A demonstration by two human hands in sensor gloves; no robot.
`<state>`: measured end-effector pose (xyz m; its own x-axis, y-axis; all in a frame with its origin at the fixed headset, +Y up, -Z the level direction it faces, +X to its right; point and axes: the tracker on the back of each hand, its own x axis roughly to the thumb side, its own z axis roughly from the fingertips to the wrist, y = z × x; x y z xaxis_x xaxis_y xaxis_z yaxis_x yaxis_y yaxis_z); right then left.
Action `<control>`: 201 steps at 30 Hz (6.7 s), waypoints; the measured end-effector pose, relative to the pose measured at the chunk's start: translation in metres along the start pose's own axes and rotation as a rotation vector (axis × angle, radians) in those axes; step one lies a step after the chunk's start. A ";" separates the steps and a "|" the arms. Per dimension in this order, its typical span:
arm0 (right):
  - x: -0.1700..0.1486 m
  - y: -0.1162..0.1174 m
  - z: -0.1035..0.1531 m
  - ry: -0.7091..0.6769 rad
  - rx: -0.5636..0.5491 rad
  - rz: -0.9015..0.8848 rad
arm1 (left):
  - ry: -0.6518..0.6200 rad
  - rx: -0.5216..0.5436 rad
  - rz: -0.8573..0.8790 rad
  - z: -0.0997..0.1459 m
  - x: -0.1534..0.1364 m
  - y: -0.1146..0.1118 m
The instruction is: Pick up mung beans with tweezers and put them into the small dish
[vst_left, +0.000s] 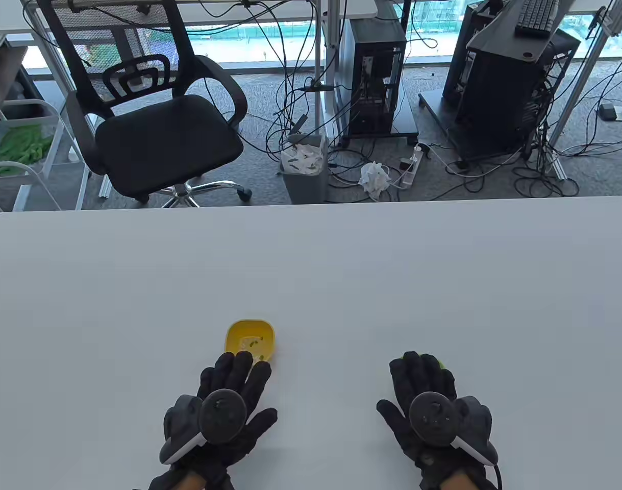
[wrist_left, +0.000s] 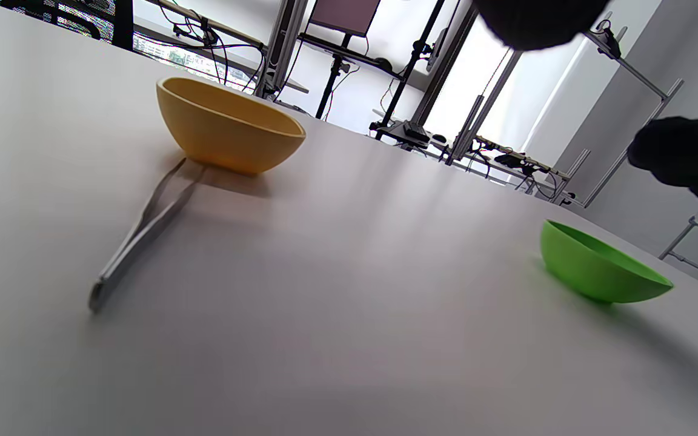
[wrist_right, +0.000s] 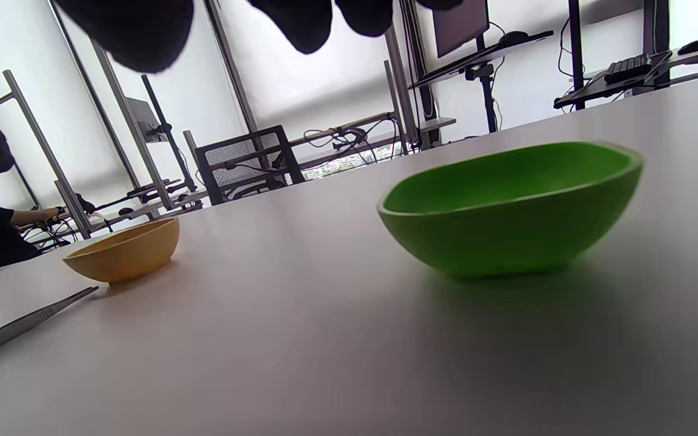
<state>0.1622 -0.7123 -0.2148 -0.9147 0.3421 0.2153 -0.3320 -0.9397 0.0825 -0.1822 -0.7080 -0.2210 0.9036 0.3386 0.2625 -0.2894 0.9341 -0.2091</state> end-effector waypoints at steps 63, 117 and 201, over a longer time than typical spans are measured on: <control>0.114 0.019 -0.004 -0.247 -0.056 -0.414 | 0.068 0.158 0.362 0.020 0.046 0.029; 0.041 0.010 -0.016 -0.070 -0.054 -0.442 | 0.022 -0.430 0.099 -0.152 -0.112 -0.005; 0.051 -0.070 -0.014 0.190 -0.345 -0.020 | -0.094 -0.020 0.363 -0.041 -0.002 -0.015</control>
<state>0.1359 -0.6294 -0.2229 -0.9230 0.3836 0.0304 -0.3783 -0.8901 -0.2541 -0.1673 -0.7275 -0.2566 0.7101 0.6569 0.2534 -0.5780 0.7494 -0.3229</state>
